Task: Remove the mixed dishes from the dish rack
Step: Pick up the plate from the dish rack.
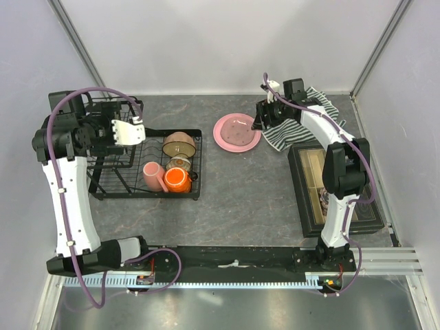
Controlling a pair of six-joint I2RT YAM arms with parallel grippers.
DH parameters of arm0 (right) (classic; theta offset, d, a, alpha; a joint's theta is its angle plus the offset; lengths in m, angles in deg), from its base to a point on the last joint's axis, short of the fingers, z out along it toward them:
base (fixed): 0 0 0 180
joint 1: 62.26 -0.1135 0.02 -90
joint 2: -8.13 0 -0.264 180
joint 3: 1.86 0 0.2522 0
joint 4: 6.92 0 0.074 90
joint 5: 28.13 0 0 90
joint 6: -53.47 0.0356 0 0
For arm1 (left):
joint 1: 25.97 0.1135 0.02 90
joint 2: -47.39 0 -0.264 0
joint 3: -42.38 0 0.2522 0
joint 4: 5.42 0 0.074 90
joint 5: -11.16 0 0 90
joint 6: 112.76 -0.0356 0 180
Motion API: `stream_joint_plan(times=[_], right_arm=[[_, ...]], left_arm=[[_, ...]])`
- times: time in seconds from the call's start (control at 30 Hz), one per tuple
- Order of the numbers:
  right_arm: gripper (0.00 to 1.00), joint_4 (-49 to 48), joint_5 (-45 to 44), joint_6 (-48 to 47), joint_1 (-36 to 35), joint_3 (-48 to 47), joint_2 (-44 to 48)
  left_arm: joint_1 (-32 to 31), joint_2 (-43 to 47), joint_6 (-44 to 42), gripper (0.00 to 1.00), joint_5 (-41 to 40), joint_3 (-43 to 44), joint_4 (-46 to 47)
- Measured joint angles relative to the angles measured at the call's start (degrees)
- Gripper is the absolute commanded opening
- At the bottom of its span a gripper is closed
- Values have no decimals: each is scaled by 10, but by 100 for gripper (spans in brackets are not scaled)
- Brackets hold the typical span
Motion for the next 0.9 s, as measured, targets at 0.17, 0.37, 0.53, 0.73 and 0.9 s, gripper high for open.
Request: stream_joint_plan(times=[0.17, 0.37, 0.53, 0.73, 0.9], right_arm=[[70, -8, 1, 0, 0, 15, 0], [71, -17, 2, 0, 0, 26, 0], [70, -25, 4, 0, 0, 30, 0], [70, -33, 11, 0, 0, 31, 0], [70, -37, 13, 0, 0, 35, 0]], left_arm=[[24, -14, -60, 98, 4, 0, -11], [29, -21, -120, 97, 4, -29, -16], [29, -44, -151, 97, 4, -36, -17], [29, -63, -169, 95, 3, -39, -16], [29, -72, -174, 90, 0, -42, -17]])
